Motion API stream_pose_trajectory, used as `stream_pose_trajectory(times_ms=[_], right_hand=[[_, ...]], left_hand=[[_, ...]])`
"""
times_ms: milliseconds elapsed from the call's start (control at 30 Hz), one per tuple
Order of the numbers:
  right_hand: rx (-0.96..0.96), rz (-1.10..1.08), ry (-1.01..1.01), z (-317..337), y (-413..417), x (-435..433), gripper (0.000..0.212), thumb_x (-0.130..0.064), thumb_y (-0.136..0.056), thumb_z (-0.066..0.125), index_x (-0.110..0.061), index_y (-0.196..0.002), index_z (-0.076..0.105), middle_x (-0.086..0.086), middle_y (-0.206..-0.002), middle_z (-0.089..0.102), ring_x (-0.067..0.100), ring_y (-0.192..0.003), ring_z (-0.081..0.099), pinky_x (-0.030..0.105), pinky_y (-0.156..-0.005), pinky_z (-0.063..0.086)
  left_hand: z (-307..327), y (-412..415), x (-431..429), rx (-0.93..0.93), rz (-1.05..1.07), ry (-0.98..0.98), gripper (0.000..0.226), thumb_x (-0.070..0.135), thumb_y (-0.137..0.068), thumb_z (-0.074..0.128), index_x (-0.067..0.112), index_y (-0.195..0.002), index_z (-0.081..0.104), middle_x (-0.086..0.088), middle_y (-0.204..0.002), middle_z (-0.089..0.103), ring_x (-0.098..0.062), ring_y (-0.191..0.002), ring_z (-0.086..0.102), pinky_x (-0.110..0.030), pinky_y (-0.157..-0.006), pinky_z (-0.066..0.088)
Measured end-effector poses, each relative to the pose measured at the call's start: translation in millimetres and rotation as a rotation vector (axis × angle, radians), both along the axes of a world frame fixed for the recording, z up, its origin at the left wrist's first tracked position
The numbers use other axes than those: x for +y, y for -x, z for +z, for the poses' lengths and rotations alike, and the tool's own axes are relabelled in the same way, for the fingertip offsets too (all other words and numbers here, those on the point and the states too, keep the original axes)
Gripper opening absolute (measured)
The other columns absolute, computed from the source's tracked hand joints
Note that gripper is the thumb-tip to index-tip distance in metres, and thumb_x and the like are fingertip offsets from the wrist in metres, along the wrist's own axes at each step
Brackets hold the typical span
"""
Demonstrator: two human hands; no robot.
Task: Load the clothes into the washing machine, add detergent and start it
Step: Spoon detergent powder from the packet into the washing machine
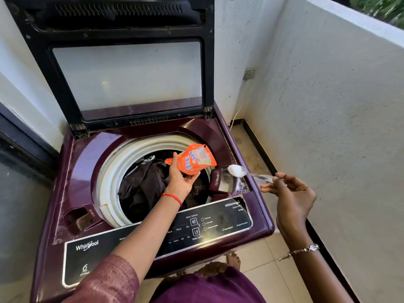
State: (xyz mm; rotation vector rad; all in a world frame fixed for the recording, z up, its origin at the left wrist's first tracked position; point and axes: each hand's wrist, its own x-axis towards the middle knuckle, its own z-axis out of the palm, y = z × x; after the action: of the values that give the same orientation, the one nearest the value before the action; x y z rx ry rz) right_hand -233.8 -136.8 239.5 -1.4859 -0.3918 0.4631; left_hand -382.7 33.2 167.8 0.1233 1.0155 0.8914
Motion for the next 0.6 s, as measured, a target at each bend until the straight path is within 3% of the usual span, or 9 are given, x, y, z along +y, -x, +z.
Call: stream_pose_trajectory(times_ms=[167, 300, 433, 500, 600], right_hand=[[-0.429, 0.053, 0.16, -22, 10, 7, 0.018, 0.006, -0.085, 0.057, -0.01, -0.087, 0.064, 0.007, -0.068, 0.068, 0.013, -0.056, 0.067, 0.023, -0.057, 0.058], [-0.889, 0.219, 0.164, -29, 13, 11, 0.017, 0.015, -0.077, 0.061, -0.001, -0.081, 0.066, 0.009, -0.071, 0.066, 0.019, -0.059, 0.063, 0.028, -0.058, 0.051], [-1.161, 0.331, 0.21, -30, 13, 14, 0.018, 0.016, -0.072, 0.066, 0.001, -0.082, 0.066, 0.011, -0.077, 0.067, 0.02, -0.06, 0.063, 0.032, -0.052, 0.053], [-1.172, 0.323, 0.172, -27, 10, 17, 0.019, 0.017, -0.072, 0.065, 0.001, -0.082, 0.066, 0.011, -0.078, 0.067, 0.021, -0.063, 0.064, 0.032, -0.054, 0.054], [-0.92, 0.26, 0.049, -11, 7, 20, 0.025, 0.017, -0.079, 0.058, -0.006, -0.085, 0.065, 0.006, -0.078, 0.066, 0.016, -0.066, 0.065, 0.023, -0.062, 0.054]], left_hand=[[-1, 1, -2, 0.001, -0.01, 0.001, 0.034, 0.048, -0.092, 0.048, 0.014, -0.088, 0.055, -0.008, -0.093, 0.057, -0.026, -0.095, 0.053, -0.047, -0.104, 0.04], [1, 1, -4, -0.009, -0.013, -0.004, 0.033, 0.047, -0.093, 0.046, 0.016, -0.088, 0.055, -0.007, -0.096, 0.057, -0.026, -0.098, 0.051, -0.046, -0.101, 0.04], [1, 1, -5, -0.01, -0.005, -0.007, 0.033, 0.047, -0.093, 0.046, 0.016, -0.088, 0.055, -0.007, -0.093, 0.057, -0.025, -0.091, 0.054, -0.047, -0.104, 0.039], [2, 1, -5, 0.0, -0.009, -0.009, 0.033, 0.047, -0.093, 0.047, 0.015, -0.087, 0.055, -0.007, -0.093, 0.057, -0.024, -0.085, 0.054, -0.047, -0.101, 0.04], [4, 2, -6, 0.006, -0.035, -0.005, 0.035, 0.048, -0.092, 0.048, 0.014, -0.088, 0.055, -0.009, -0.094, 0.057, -0.025, -0.085, 0.055, -0.046, -0.094, 0.043]])
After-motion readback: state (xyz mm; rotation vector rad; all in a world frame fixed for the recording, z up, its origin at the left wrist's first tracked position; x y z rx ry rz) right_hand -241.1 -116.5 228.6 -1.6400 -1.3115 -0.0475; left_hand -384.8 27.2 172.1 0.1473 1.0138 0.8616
